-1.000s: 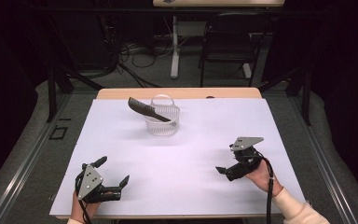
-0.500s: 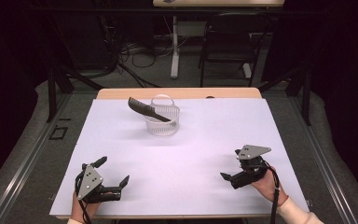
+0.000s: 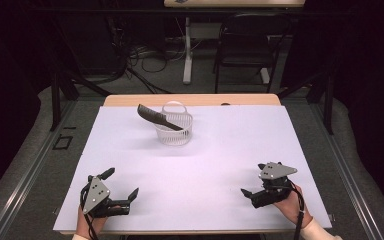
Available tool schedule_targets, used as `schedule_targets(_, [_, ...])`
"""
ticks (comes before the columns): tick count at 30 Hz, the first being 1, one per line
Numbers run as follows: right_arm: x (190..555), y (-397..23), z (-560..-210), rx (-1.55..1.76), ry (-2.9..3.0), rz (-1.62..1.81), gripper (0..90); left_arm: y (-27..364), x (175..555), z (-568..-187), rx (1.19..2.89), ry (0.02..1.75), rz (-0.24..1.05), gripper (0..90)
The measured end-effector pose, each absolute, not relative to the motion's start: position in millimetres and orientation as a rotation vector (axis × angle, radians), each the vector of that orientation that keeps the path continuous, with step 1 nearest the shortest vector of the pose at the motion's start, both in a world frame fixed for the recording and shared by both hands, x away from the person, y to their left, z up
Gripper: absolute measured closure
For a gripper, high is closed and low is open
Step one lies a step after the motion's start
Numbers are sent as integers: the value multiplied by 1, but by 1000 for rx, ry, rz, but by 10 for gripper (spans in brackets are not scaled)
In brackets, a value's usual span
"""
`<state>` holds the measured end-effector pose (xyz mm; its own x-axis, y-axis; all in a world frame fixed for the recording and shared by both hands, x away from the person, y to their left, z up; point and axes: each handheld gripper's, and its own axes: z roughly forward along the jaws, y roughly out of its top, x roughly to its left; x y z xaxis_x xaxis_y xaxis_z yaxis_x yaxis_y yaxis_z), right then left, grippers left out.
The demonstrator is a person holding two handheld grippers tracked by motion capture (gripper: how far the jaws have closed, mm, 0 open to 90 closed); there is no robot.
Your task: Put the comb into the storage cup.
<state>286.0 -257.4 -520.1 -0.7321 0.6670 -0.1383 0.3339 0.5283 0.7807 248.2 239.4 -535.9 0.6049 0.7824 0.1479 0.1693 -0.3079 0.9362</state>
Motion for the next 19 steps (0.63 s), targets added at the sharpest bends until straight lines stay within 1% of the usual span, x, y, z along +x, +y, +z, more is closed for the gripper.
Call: schedule_targets(19, [262, -270, -518, 838, 2203, 1129, 0, 239, 247, -535, 1800, 780, 752, 13])
